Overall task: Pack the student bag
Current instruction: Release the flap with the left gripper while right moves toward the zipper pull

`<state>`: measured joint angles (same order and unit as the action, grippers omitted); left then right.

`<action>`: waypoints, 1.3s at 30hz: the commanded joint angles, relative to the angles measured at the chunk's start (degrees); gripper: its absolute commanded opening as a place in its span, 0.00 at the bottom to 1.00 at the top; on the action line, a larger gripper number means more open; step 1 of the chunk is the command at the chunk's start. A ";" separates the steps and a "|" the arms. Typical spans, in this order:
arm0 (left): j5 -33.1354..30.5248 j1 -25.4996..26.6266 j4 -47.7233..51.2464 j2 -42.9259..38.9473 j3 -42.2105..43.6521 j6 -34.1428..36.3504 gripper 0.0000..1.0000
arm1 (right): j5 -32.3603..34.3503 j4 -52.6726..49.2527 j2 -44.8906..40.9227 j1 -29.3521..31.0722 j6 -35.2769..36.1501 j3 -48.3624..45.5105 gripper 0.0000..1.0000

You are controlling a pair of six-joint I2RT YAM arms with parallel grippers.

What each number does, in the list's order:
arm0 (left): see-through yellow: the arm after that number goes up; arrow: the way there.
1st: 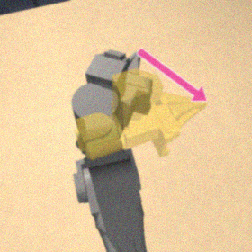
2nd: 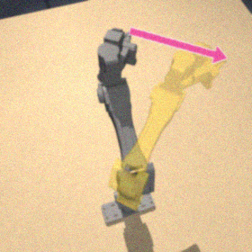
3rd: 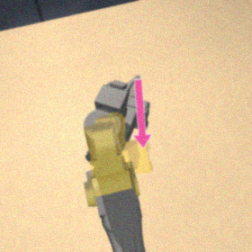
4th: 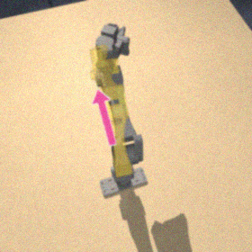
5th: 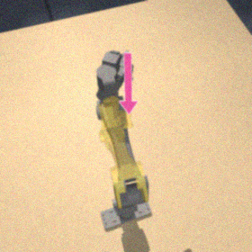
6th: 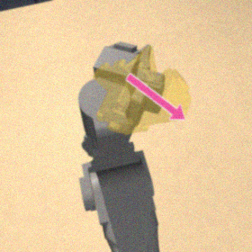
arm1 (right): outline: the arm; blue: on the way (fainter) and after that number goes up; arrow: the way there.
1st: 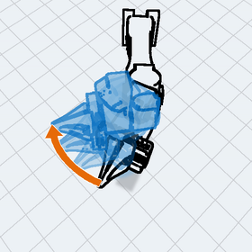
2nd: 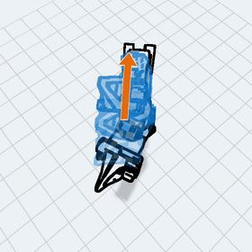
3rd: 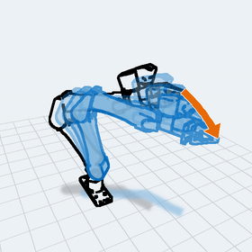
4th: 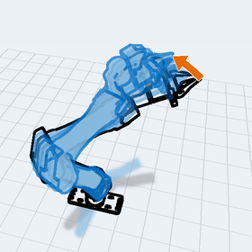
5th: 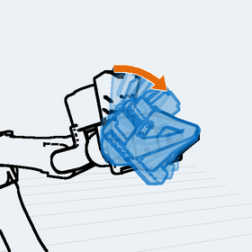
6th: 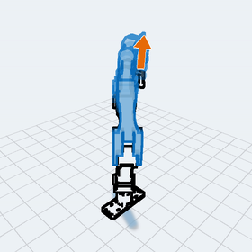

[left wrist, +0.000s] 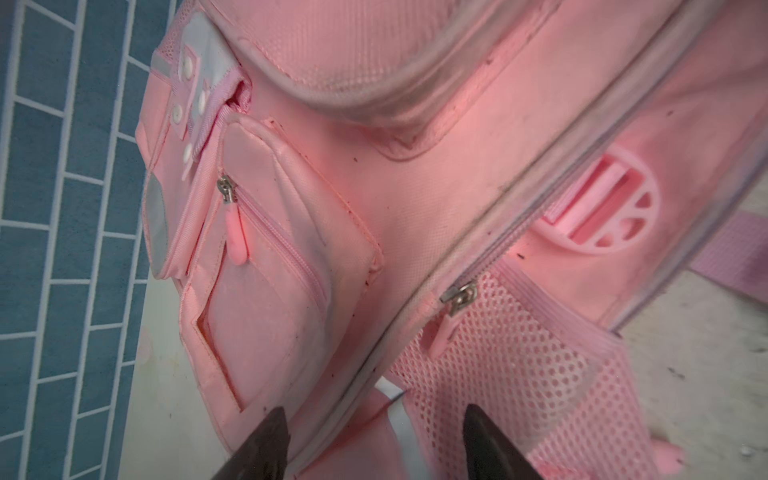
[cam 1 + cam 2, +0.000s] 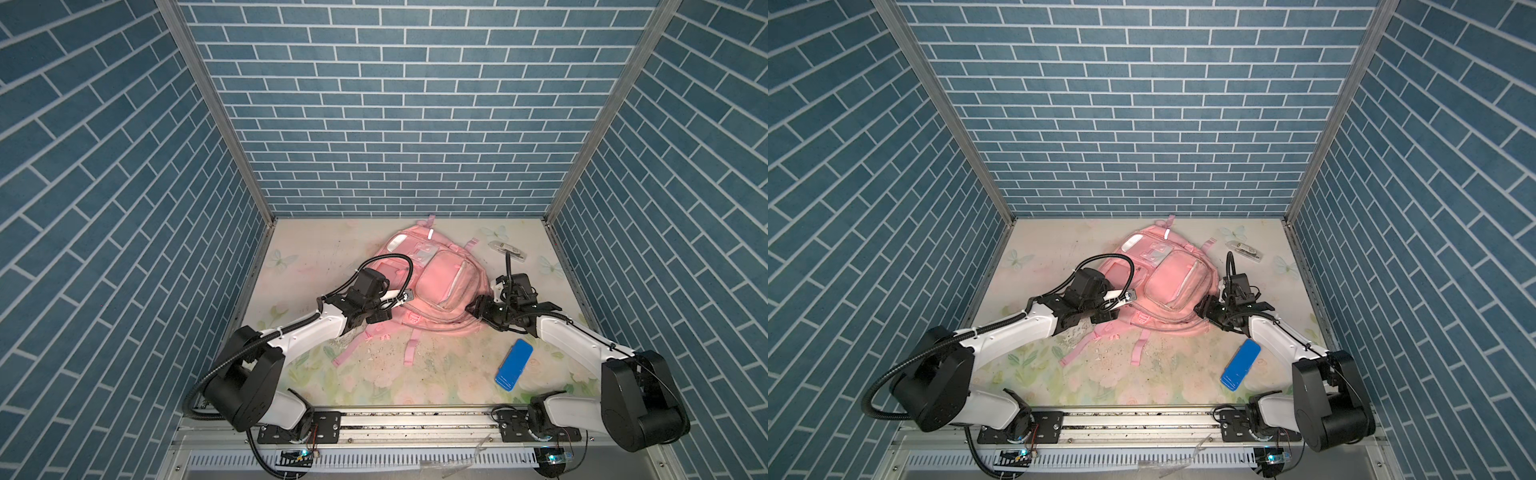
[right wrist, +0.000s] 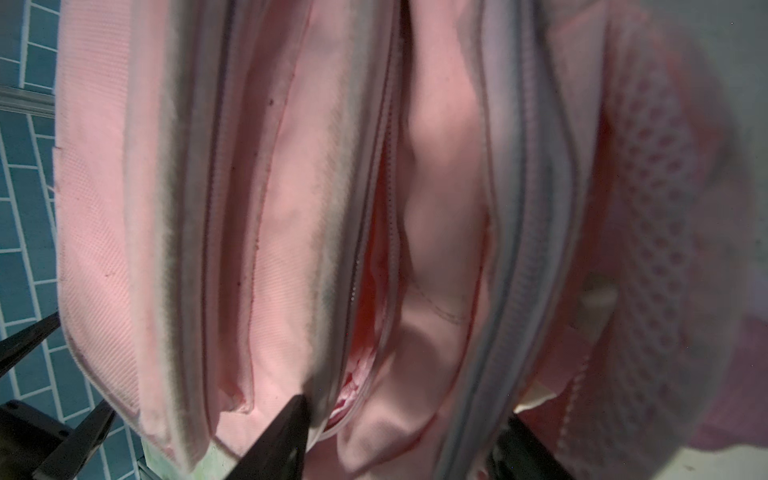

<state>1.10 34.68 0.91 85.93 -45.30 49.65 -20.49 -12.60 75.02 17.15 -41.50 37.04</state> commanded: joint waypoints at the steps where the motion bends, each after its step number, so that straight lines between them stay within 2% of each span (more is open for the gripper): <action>1: -2.02 -0.61 -8.57 2.44 1.82 4.79 0.68 | 0.45 -1.42 1.74 -0.09 0.97 1.08 0.65; 9: -5.92 -0.77 -16.84 6.93 1.83 5.89 0.65 | 1.04 -3.02 5.19 -0.27 2.99 3.73 0.63; 12: -5.11 -1.44 -16.57 9.36 0.47 6.95 0.63 | 1.49 -2.97 5.98 -0.28 3.56 4.25 0.61; 13: -4.31 -1.58 -15.54 10.23 -0.29 7.12 0.54 | 1.50 -3.06 6.23 -0.29 3.69 4.48 0.60; 15: -3.67 -1.62 -12.44 11.83 -2.10 6.07 0.19 | 1.66 -3.21 6.45 -0.32 4.04 4.96 0.59; 16: -3.81 -1.54 -10.79 12.19 -2.95 4.81 0.11 | 1.90 -3.23 6.47 -0.30 4.05 5.15 0.59; 18: -3.96 -1.40 -8.32 11.39 -3.35 2.11 0.00 | 2.54 -3.21 6.22 -0.27 4.05 5.58 0.59; 23: -2.30 -0.27 -1.12 3.97 -0.82 -3.49 0.00 | 3.21 -2.31 6.89 -0.28 5.81 8.09 0.57; 27: 3.40 1.90 9.74 -0.94 -1.90 -12.17 0.00 | 2.80 -1.11 10.63 -0.27 7.12 12.64 0.55; 32: 0.80 8.41 15.18 -3.97 -1.38 -20.48 0.00 | 2.45 -0.06 17.41 -0.34 9.45 20.88 0.55; 36: 1.39 11.49 16.45 -5.56 -1.35 -27.00 0.00 | 4.81 -5.05 22.13 -0.36 13.79 29.92 0.61; 39: 1.90 12.53 16.08 -6.21 -2.45 -33.30 0.00 | 8.16 -6.36 21.00 -0.35 15.79 31.97 0.66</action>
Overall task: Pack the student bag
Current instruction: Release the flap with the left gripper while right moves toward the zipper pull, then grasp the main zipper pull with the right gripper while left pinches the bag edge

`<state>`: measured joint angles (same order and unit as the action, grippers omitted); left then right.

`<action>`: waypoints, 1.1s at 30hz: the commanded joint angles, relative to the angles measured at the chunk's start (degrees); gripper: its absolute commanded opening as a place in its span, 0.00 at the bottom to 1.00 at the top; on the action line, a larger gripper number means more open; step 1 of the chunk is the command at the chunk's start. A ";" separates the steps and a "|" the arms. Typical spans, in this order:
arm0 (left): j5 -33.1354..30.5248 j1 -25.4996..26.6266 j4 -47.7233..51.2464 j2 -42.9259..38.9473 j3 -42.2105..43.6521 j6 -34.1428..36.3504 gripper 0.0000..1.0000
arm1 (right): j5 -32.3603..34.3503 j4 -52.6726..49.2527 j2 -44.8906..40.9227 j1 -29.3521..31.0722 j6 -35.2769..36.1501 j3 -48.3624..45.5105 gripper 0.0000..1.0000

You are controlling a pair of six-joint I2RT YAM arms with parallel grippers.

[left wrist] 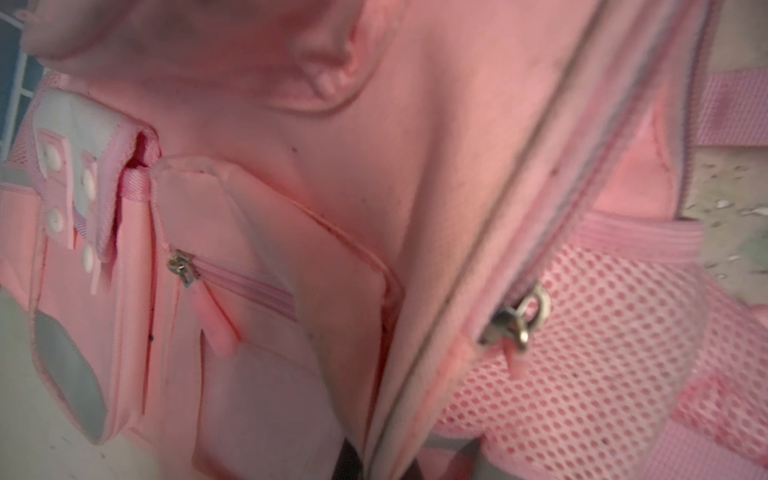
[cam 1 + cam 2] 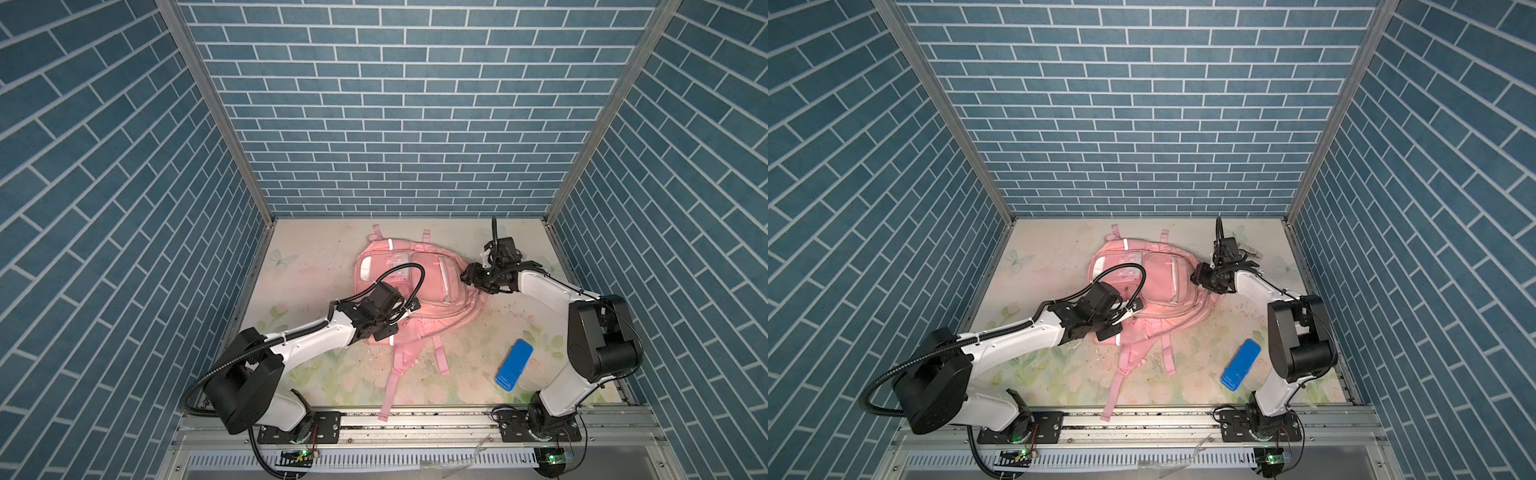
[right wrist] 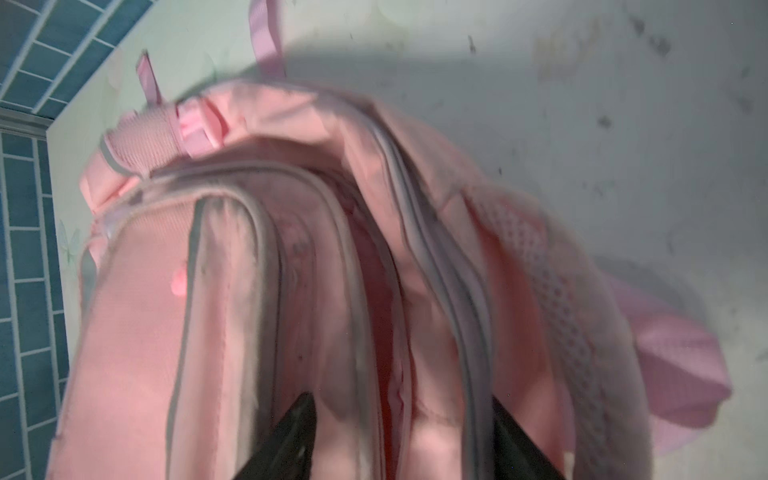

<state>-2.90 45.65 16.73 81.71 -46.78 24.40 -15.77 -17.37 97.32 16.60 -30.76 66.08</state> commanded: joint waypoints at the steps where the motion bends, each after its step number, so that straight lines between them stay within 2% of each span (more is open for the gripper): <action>1: 5.64 1.56 0.00 -1.93 -1.23 -10.12 0.00 | 4.58 -1.73 -2.00 0.23 5.42 3.00 0.69; 5: 4.40 1.69 0.56 -0.66 -2.53 -16.22 0.00 | 8.18 -2.02 -6.44 0.19 6.14 1.09 0.75; 10: 4.19 1.54 1.22 0.45 -3.99 -24.44 0.00 | 11.44 0.55 -16.18 0.26 6.87 -6.14 0.78; 15: 4.09 -2.21 1.25 0.02 -3.48 -35.47 0.00 | 7.32 4.75 -26.36 1.77 8.64 -14.79 0.71; 18: 4.80 -4.56 0.30 -1.59 -2.29 -41.27 0.00 | 4.03 5.75 -28.90 5.40 9.69 -18.28 0.60; 22: 8.83 -5.44 -3.71 -3.13 -1.90 -47.07 0.00 | 0.79 8.70 -28.02 11.74 10.56 -21.95 0.54; 24: 10.62 -4.91 -5.67 -2.76 -2.52 -49.85 0.00 | 1.04 11.27 -27.59 15.12 11.85 -22.55 0.53; 28: 12.44 -2.70 -7.73 -1.03 -4.74 -52.41 0.00 | 5.55 18.85 -28.65 22.36 18.94 -24.50 0.53; 33: 15.46 -1.49 -10.74 0.59 -6.68 -55.58 0.00 | 9.47 28.50 -31.74 26.67 24.62 -30.23 0.46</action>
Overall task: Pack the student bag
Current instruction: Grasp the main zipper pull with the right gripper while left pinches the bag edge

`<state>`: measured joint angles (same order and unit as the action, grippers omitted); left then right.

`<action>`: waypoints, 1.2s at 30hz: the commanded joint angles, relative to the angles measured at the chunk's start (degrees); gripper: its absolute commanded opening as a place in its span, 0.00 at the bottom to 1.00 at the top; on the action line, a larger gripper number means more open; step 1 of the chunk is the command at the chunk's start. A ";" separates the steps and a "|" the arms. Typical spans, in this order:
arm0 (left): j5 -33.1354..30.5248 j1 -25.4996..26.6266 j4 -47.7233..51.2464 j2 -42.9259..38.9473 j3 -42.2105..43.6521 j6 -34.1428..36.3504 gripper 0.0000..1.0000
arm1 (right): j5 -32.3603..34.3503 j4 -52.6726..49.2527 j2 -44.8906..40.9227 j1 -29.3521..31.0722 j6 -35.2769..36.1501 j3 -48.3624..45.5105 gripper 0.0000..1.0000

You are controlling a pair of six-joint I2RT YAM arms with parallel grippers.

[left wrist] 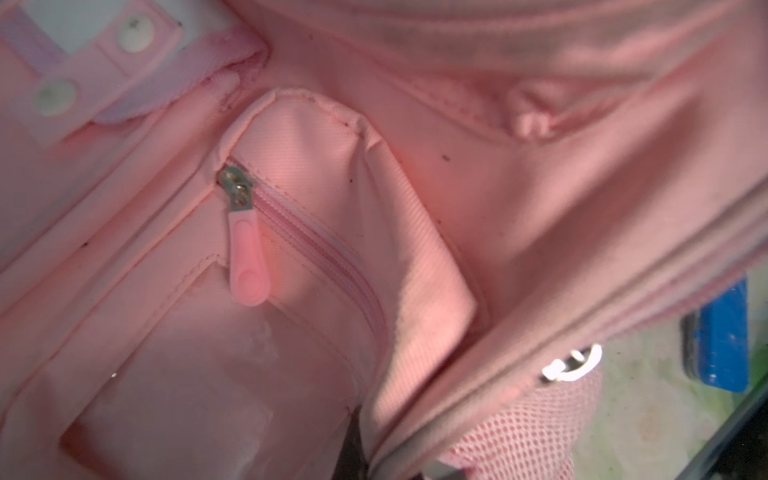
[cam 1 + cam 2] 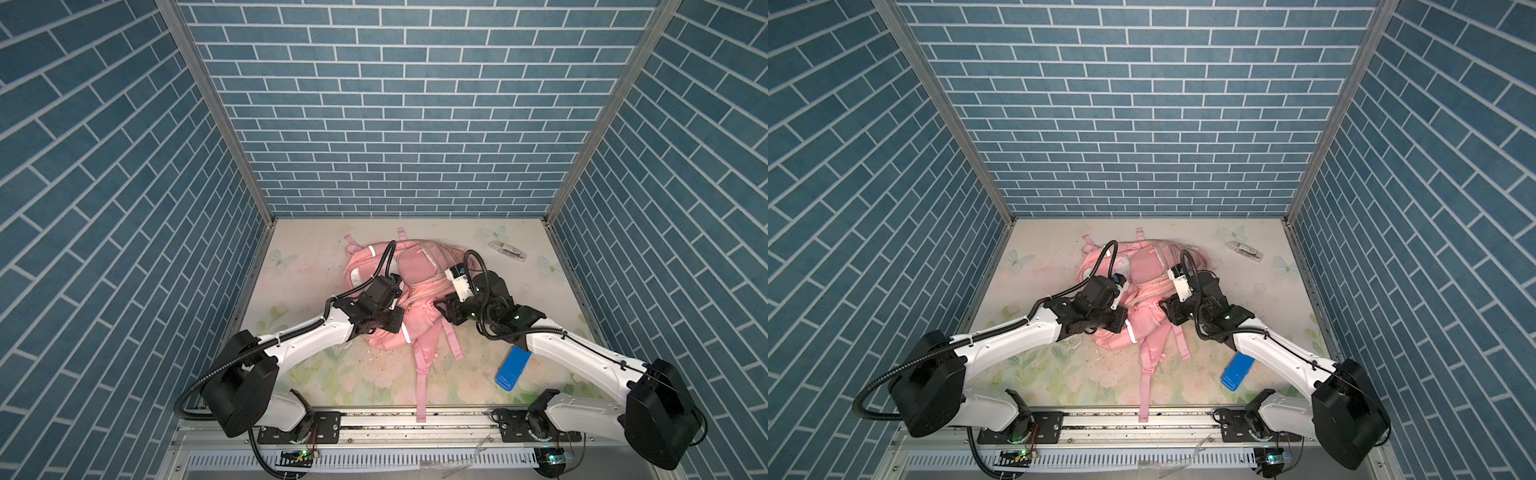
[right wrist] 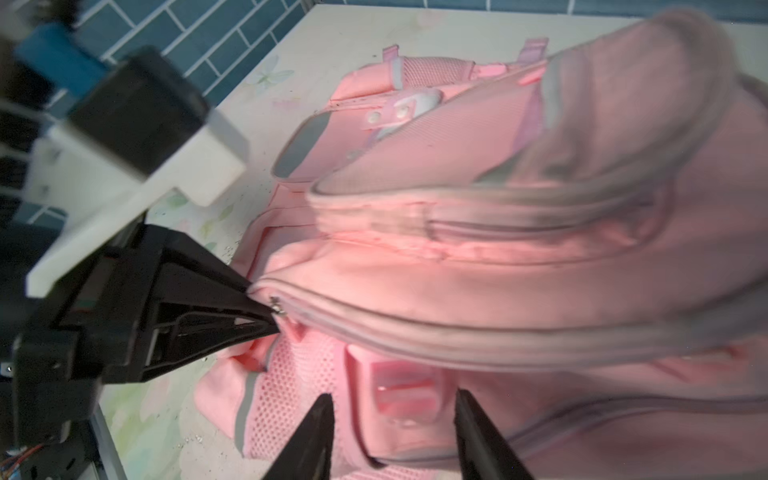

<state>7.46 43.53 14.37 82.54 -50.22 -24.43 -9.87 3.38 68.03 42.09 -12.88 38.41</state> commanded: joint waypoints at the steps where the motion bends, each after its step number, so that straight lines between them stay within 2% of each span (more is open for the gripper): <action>1: 5.72 0.86 -9.13 0.10 -3.56 -7.31 0.00 | 4.12 9.91 -3.27 1.86 7.90 -4.16 0.46; 7: 7.53 2.65 -10.80 3.50 -7.93 -8.71 0.00 | 12.20 19.16 -6.12 7.88 15.02 -10.69 0.41; 15: 10.28 3.66 -12.66 6.88 -12.34 -11.43 0.00 | 23.63 27.27 -5.00 13.13 19.40 -14.73 0.31; 21: 10.95 4.53 -12.43 8.63 -13.94 -11.79 0.00 | 29.31 33.47 -2.24 14.40 21.17 -16.32 0.29; 26: 10.98 4.90 -12.24 9.09 -14.30 -11.87 0.00 | 30.70 36.24 0.88 14.43 21.94 -16.18 0.29; 32: 10.99 5.12 -12.14 9.59 -14.70 -11.79 0.00 | 35.35 37.58 4.65 14.44 21.31 -15.08 0.28; 36: 11.09 5.29 -11.82 10.06 -15.13 -11.52 0.00 | 41.98 37.87 7.40 14.45 19.13 -14.26 0.28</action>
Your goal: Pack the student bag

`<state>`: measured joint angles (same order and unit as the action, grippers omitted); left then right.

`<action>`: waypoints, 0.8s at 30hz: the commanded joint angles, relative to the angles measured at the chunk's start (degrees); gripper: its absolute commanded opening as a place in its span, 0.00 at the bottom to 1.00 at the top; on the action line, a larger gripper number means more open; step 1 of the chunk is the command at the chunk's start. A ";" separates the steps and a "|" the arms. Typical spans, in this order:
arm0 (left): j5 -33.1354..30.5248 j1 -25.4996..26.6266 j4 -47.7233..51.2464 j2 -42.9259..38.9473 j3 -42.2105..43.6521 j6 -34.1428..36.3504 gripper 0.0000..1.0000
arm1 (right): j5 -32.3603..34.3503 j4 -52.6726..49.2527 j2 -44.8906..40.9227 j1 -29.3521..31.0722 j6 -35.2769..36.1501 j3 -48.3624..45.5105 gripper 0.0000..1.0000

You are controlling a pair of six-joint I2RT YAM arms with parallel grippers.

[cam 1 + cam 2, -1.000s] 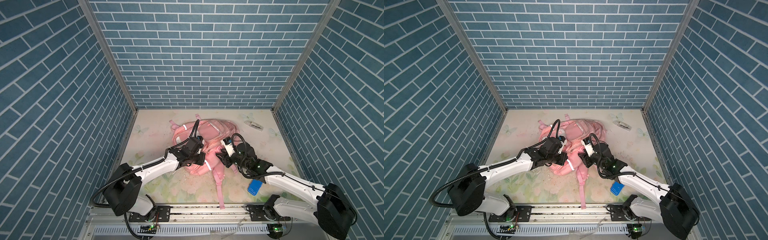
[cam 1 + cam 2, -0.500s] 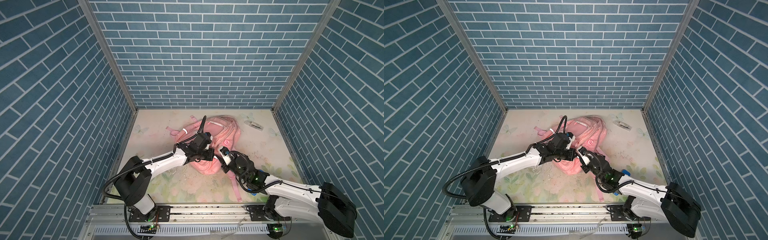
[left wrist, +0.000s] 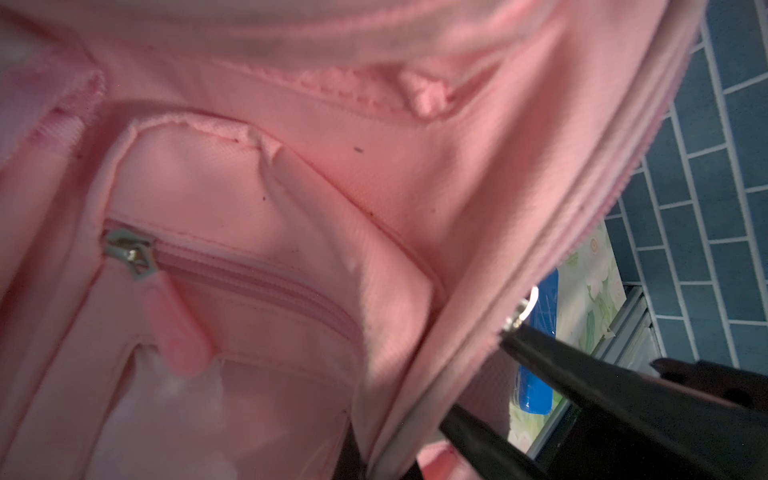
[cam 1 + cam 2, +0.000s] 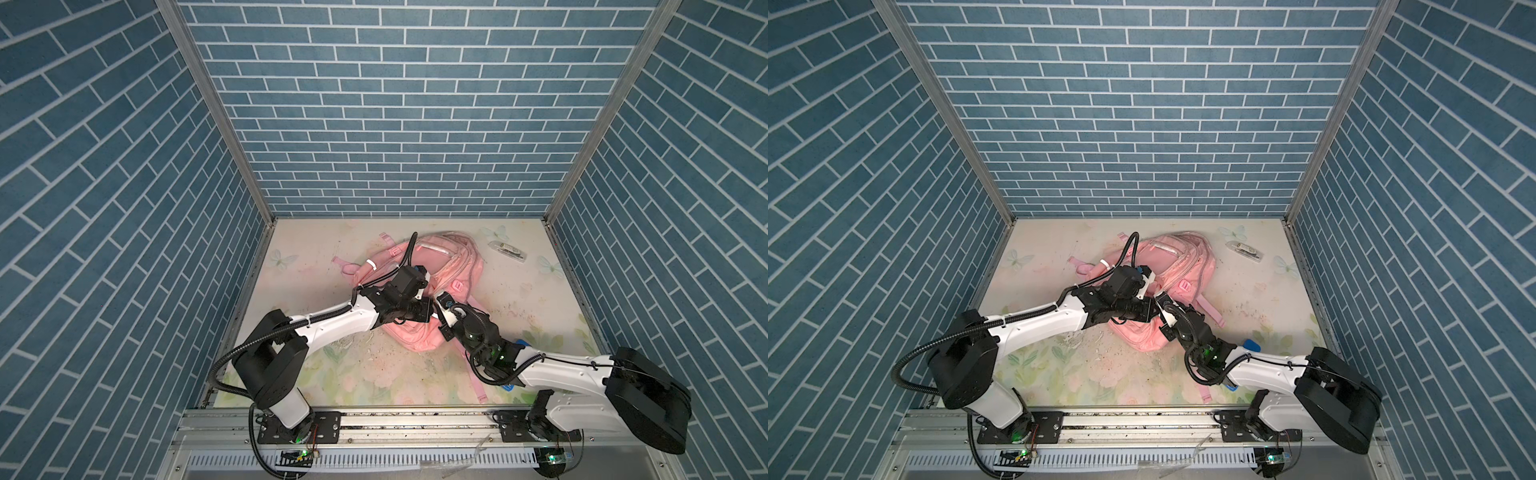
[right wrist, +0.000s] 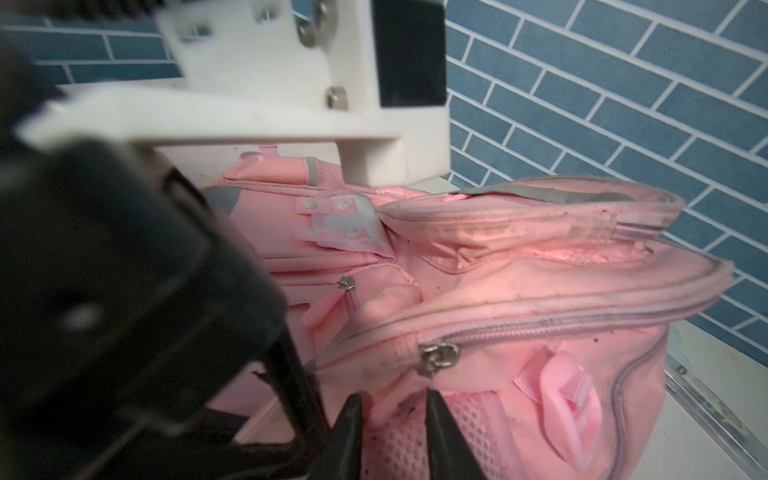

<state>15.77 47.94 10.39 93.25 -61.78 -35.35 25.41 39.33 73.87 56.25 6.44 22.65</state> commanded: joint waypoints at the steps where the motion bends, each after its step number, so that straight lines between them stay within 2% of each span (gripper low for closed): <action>1: 2.78 0.84 -7.86 -0.55 -3.66 -0.51 0.00 | 7.25 2.08 1.79 0.27 -0.28 1.51 0.27; 7: 2.77 0.92 -7.71 -0.23 -3.96 -0.33 0.00 | 7.12 4.85 2.31 0.29 0.60 1.19 0.18; 11: 2.45 0.93 -7.05 -0.22 -4.17 -0.15 0.00 | 2.53 6.58 0.02 0.12 0.71 -0.89 0.16; 14: 1.72 0.84 -5.99 -0.56 -4.23 0.04 0.00 | 0.65 5.83 -2.30 -0.45 -0.59 -2.53 0.18; 22: 1.03 0.83 -5.31 -1.05 -4.44 -1.74 0.00 | 4.56 5.98 -5.04 -1.38 -1.02 -4.36 0.34; 24: 0.99 0.88 -5.22 -0.97 -4.40 -1.82 0.00 | 5.00 6.74 -5.61 -1.49 -0.61 -4.87 0.35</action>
<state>15.40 48.27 10.79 93.93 -62.76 -35.81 28.58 43.27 69.78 55.05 5.82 18.50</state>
